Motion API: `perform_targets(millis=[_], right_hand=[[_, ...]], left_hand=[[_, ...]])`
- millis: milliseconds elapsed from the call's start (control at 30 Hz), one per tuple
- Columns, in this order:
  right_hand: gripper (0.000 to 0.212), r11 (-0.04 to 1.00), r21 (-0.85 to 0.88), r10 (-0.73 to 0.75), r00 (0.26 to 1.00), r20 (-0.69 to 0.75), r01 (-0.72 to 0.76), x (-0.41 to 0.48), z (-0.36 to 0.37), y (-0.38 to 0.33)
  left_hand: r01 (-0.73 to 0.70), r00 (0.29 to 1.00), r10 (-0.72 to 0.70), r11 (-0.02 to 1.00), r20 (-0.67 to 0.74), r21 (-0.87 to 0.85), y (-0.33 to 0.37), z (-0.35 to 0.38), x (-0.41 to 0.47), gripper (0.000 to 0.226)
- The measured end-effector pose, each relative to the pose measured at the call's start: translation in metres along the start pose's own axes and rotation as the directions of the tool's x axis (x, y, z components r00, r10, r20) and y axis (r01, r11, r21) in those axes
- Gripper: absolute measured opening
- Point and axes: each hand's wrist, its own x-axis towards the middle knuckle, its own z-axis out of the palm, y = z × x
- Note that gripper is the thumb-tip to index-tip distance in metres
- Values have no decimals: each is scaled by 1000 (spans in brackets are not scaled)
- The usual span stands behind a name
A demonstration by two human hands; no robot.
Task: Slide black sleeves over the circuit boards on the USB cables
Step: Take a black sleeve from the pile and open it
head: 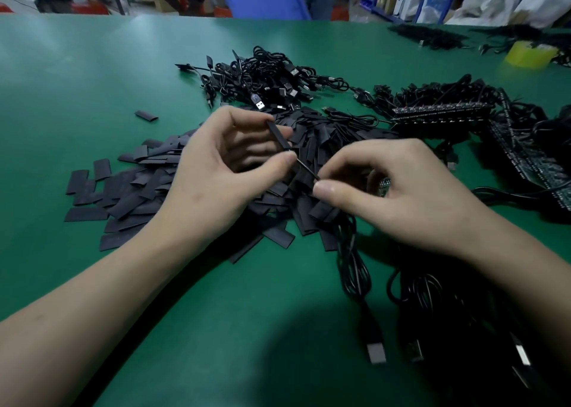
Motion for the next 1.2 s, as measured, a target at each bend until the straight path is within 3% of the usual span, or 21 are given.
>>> perform_targets(millis=[100,200,333,433,567,700,833,1000,1200], right_hand=[[35,992,-130,25,993,115,-10,2,1,4],[22,994,-97,59,987,149,-45,1,3,5],[13,980,155,98,980,172,-126,3,-3,1],[19,878,436,156,979,133,-199,7,-15,-2],[20,813,537,287,957,-30,-227,28,-41,-1],[13,944,260,257,949,-185,-205,94,-60,3],[20,981,-26,181,960,-213,-191,184,-36,5],[27,932,-324,111,978,-174,-164,257,15,-7],[37,847,-527,16,996,-88,-60,296,50,-19]], left_hand=[[1,993,0,1000,-121,3,-2,-4,3,36],[5,986,-1,1000,-168,28,-4,-5,4,38],[11,988,-9,1000,-152,15,-4,-4,4,44],[-1,989,9,999,-149,53,-3,-6,5,40],[-59,987,104,942,-122,331,-5,-8,4,27],[-172,979,204,785,14,596,-9,-6,3,16],[-209,976,194,733,96,648,-12,-5,1,11],[-188,982,153,727,111,661,-14,-5,1,11],[-187,982,135,726,128,662,-14,-5,0,12]])
